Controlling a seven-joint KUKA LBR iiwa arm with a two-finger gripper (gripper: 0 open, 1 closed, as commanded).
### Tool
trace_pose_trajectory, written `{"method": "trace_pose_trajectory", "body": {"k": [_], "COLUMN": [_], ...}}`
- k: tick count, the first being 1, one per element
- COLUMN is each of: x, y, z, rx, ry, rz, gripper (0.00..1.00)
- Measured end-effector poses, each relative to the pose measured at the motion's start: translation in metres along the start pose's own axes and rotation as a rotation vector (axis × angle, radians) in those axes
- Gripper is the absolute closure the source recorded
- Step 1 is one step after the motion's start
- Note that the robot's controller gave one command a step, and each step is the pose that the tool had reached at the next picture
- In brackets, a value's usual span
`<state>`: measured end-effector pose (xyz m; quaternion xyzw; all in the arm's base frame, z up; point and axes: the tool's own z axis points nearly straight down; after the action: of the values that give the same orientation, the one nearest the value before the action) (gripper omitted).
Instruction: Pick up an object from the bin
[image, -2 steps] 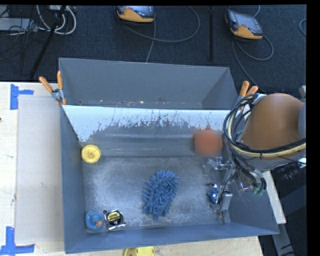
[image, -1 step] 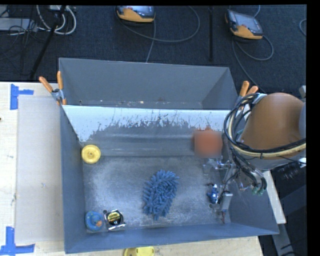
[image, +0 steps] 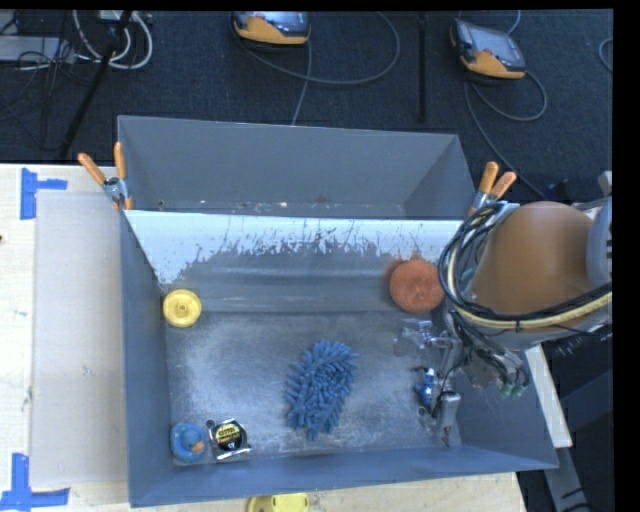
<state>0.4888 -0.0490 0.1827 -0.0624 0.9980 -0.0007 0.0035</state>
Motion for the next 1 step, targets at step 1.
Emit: {"method": "trace_pose_trajectory", "body": {"k": [1], "x": [-0.0005], "y": [0.0173], "z": [0.0426], "rx": [-0.003], "ry": [0.007], "rz": [-0.138], "gripper": [0.00]}}
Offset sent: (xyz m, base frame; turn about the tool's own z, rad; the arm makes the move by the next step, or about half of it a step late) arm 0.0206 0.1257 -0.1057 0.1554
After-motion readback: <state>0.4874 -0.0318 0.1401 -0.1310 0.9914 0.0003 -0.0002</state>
